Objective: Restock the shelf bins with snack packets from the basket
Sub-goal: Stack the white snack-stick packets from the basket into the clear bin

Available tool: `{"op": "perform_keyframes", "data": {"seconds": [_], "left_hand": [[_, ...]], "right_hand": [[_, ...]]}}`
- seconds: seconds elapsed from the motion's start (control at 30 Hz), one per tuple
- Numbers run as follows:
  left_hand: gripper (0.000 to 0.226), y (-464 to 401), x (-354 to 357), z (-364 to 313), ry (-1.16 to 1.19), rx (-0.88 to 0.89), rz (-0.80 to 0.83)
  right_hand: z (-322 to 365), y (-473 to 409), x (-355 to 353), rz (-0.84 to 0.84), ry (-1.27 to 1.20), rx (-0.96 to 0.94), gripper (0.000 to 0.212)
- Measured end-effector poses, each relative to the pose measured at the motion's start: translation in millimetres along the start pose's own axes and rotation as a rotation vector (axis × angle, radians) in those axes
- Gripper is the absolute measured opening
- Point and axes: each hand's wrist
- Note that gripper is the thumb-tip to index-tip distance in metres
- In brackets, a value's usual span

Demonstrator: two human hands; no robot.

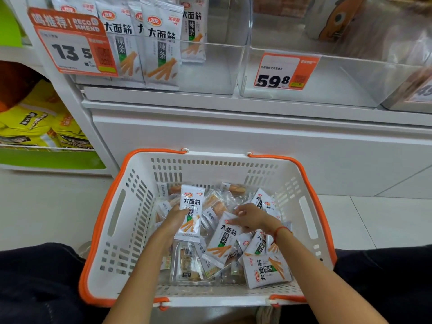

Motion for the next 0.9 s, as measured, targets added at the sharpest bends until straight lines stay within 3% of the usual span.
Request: {"op": "perform_keyframes", "data": {"seconds": [0.07, 0.23, 0.3, 0.4, 0.47, 0.6, 0.77, 0.9], "left_hand": [[0.034, -0.4, -2.0, -0.1, 0.006, 0.022, -0.012], [0.030, 2.0, 0.8, -15.2, -0.035, 0.128, 0.034], [0.027, 3.9, 4.5, -21.2, -0.026, 0.146, 0.093], [0.037, 4.9, 10.7, -23.8, -0.050, 0.129, 0.138], [0.043, 6.1, 13.9, -23.8, -0.076, 0.117, 0.138], [0.067, 3.6, 19.8, -18.9, -0.030, 0.097, 0.121], [0.040, 5.7, 25.2, -24.5, -0.028, 0.128, 0.156], [0.039, 1.7, 22.9, -17.5, -0.024, 0.146, 0.147]], "right_hand": [[19.3, 17.7, -5.8, 0.173, -0.119, -0.130, 0.014], [57.7, 33.4, -13.5, 0.133, -0.016, -0.343, 0.016], [64.0, 27.2, -8.5, -0.014, -0.019, -0.393, 0.013], [60.1, 14.7, 3.2, -0.381, -0.101, -0.451, 0.018], [54.3, 8.8, 10.0, -0.489, -0.184, -0.442, 0.019], [50.0, 6.4, 21.1, -0.538, -0.355, -0.383, 0.018], [56.9, 11.7, 35.5, -0.549, -0.468, -0.447, 0.013], [59.8, 12.4, 38.9, -0.625, -0.388, -0.396, 0.026]]}}
Point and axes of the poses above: each hand's wrist, its own y-axis away from the middle knuckle, its own x-axis out of the palm, z = x × y, and after that the axes turned 14 degrees about x, right-handed
